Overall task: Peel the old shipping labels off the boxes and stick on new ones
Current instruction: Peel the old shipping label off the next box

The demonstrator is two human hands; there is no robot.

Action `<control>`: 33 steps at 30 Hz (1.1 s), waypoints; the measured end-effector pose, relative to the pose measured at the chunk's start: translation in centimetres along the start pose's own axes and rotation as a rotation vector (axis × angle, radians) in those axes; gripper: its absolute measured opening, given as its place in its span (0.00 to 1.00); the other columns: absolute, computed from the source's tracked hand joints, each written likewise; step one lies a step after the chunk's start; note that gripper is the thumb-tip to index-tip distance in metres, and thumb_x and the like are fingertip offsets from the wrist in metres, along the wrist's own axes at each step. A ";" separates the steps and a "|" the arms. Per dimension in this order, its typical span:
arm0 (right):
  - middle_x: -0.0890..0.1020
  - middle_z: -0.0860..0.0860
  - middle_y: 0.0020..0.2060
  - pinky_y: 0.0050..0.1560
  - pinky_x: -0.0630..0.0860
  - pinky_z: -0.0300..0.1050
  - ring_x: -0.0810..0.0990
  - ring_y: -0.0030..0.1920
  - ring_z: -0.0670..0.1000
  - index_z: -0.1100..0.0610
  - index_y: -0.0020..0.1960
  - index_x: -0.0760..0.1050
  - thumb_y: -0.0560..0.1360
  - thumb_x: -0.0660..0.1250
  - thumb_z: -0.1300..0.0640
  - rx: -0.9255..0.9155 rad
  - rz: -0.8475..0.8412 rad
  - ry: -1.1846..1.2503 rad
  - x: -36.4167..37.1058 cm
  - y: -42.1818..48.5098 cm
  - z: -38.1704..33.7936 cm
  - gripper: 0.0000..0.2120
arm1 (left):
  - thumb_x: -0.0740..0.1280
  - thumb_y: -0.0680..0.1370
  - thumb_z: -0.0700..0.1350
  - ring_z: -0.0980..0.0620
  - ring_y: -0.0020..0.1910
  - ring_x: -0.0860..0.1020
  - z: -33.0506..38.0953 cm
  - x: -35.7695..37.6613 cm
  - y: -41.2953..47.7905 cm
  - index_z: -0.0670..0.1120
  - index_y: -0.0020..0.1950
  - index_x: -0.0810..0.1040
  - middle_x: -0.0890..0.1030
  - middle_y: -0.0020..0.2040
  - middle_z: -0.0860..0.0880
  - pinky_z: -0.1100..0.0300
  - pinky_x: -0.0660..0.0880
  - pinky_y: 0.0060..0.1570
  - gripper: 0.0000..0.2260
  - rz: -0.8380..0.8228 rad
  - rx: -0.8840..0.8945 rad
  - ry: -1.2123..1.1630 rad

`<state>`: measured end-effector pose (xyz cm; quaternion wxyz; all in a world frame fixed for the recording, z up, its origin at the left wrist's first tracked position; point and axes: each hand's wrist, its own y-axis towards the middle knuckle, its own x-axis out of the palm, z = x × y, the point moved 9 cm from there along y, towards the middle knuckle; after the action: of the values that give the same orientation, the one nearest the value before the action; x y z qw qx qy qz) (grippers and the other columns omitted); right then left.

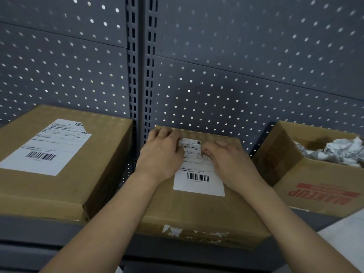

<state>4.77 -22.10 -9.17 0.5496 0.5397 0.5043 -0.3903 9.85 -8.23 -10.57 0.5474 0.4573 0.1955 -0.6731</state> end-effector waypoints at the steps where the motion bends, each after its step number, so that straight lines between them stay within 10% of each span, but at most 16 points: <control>1: 0.76 0.48 0.50 0.53 0.71 0.52 0.75 0.51 0.53 0.49 0.54 0.73 0.82 0.57 0.57 0.006 -0.015 -0.010 0.1 0.0 0.0 0.08 | 0.60 0.79 0.49 0.46 0.68 0.62 0.0 0.0 0.0 0.52 0.68 0.71 0.69 0.68 0.52 0.50 0.68 0.62 0.17 0.000 0.000 -0.001; 13: 0.76 0.47 0.42 0.50 0.70 0.48 0.71 0.45 0.49 0.52 0.46 0.69 0.79 0.58 0.64 0.028 0.068 0.105 -0.7 -0.4 0.6 0.08 | 0.58 0.81 0.49 0.46 0.73 0.60 0.2 0.0 -0.1 0.52 0.72 0.70 0.68 0.72 0.51 0.51 0.61 0.71 0.19 -0.065 0.079 -0.021; 21: 0.73 0.43 0.50 0.47 0.60 0.38 0.59 0.48 0.38 0.52 0.58 0.73 0.82 0.59 0.50 0.017 -0.099 0.241 -0.9 -0.4 0.6 0.09 | 0.55 0.83 0.50 0.49 0.78 0.55 -0.2 -0.3 -1.3 0.48 0.76 0.65 0.64 0.77 0.49 0.60 0.50 0.75 0.21 -0.039 0.130 0.021; 33: 0.80 0.46 0.49 0.58 0.68 0.52 0.76 0.51 0.51 0.47 0.46 0.66 0.82 0.56 0.54 -0.025 -0.060 -0.061 0.5 1.2 0.1 0.06 | 0.54 0.83 0.52 0.51 0.78 0.53 -1.1 0.1 -1.0 0.49 0.77 0.63 0.61 0.78 0.50 0.59 0.49 0.76 0.22 -0.020 0.110 -0.003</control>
<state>5.99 -21.99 -9.39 0.5596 0.5052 0.5081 -0.4165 9.38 -7.09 -11.46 0.5148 0.4836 0.1619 -0.6891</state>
